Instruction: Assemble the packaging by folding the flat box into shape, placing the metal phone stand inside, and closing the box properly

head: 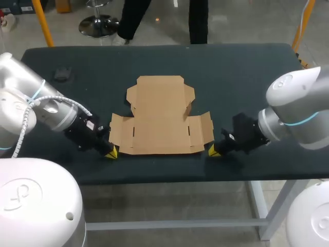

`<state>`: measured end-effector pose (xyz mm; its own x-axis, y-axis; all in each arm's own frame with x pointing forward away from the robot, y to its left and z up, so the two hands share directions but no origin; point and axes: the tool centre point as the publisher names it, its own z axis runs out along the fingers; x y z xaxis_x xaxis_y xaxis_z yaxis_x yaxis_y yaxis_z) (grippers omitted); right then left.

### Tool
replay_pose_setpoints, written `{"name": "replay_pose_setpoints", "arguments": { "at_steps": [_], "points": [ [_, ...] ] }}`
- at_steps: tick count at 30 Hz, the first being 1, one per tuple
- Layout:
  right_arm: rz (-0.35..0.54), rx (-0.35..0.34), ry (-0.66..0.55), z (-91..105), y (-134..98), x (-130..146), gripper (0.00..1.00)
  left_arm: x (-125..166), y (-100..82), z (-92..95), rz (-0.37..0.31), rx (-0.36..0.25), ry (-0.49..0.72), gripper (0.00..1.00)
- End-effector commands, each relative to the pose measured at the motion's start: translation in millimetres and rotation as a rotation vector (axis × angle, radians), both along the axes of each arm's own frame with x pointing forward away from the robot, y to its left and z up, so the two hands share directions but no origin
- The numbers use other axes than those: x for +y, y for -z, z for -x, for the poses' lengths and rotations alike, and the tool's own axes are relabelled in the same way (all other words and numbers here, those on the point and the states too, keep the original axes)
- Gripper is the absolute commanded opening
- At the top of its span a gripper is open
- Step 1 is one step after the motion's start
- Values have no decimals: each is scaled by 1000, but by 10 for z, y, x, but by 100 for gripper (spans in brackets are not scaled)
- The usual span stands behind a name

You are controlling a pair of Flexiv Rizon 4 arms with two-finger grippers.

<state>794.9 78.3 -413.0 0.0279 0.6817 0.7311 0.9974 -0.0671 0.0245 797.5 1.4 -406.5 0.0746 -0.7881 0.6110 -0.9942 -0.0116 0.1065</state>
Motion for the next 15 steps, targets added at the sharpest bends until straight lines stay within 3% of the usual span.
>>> {"name": "replay_pose_setpoints", "arguments": {
  "at_steps": [1,15],
  "points": [
    [-4,4,-1,-45,47,28,0,-19,23,-42,0,9,10,0],
    [-14,24,-16,-159,98,136,0,-33,44,-66,12,10,25,0]
  ]
}}
